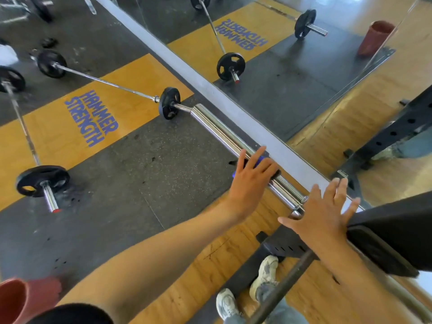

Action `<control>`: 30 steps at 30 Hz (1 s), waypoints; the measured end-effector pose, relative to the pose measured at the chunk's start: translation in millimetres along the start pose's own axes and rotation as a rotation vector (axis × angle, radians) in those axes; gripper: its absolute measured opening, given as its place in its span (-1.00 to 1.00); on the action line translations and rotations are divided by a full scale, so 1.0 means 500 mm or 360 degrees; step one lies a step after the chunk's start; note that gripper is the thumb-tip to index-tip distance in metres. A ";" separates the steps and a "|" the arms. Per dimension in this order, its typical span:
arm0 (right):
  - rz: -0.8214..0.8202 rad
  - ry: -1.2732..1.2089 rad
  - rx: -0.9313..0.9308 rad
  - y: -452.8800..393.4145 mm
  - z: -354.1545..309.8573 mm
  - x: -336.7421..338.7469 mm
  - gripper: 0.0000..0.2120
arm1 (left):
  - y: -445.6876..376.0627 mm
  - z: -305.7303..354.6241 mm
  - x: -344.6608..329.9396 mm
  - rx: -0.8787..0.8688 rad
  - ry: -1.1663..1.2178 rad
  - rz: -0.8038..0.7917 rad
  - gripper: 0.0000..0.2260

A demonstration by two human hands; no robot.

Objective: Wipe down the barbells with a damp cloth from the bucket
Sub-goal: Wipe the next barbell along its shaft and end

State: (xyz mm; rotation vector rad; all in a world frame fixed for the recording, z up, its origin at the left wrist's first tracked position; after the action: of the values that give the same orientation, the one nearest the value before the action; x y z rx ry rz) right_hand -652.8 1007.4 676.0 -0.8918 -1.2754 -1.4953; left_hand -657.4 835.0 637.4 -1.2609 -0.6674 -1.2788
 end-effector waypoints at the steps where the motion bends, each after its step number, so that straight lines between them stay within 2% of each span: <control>1: -0.0126 0.0041 0.0005 -0.010 0.008 0.007 0.25 | 0.012 0.033 -0.013 -0.0065 0.0012 -0.0025 -0.53; 4: -0.0290 0.0004 -0.0001 -0.024 0.020 0.015 0.33 | 0.023 0.044 -0.019 -0.0220 -0.0004 -0.0088 -0.45; 6: -0.0284 -0.0010 -0.0006 -0.025 0.017 0.013 0.26 | 0.009 -0.007 -0.006 -0.0239 -0.0073 -0.0041 -0.46; 10: -0.0168 -0.0047 0.0025 -0.022 0.008 0.005 0.00 | -0.035 -0.174 0.036 0.0122 -0.0051 0.0068 -0.52; 14: -0.0163 -0.0140 0.0000 -0.021 0.007 -0.001 -0.06 | -0.098 -0.328 0.085 0.0371 -0.0122 0.0031 -0.63; 18: -0.0159 -0.0250 -0.0040 -0.020 0.003 -0.003 -0.06 | -0.130 -0.400 0.095 0.0400 -0.0191 -0.0047 -0.58; 22: -0.0160 -0.0301 -0.0030 -0.020 0.002 -0.002 -0.11 | -0.112 -0.331 0.082 0.0362 -0.0194 0.0004 -0.73; 27: -0.0149 -0.0362 -0.0037 -0.014 -0.002 -0.001 -0.27 | -0.057 -0.157 0.042 0.0191 -0.0079 0.0050 -0.73; 30: -0.0170 -0.0409 -0.0044 -0.016 -0.001 -0.002 -0.18 | -0.014 -0.044 0.014 0.0057 0.0089 0.0121 -0.66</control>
State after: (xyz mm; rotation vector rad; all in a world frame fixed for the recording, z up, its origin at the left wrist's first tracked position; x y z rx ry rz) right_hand -660.1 1007.0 672.6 -1.0753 -1.5118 -1.5196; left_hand -668.0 813.3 640.4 -1.2059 -0.5946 -1.2301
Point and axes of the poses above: each hand's wrist, its own y-axis away from the middle knuckle, its own x-axis out of the back of the hand, z = x × y, the point moved 2 cm from there along -y, towards the middle knuckle, and after that the axes turned 3 degrees about -x, right-handed, at the moved point
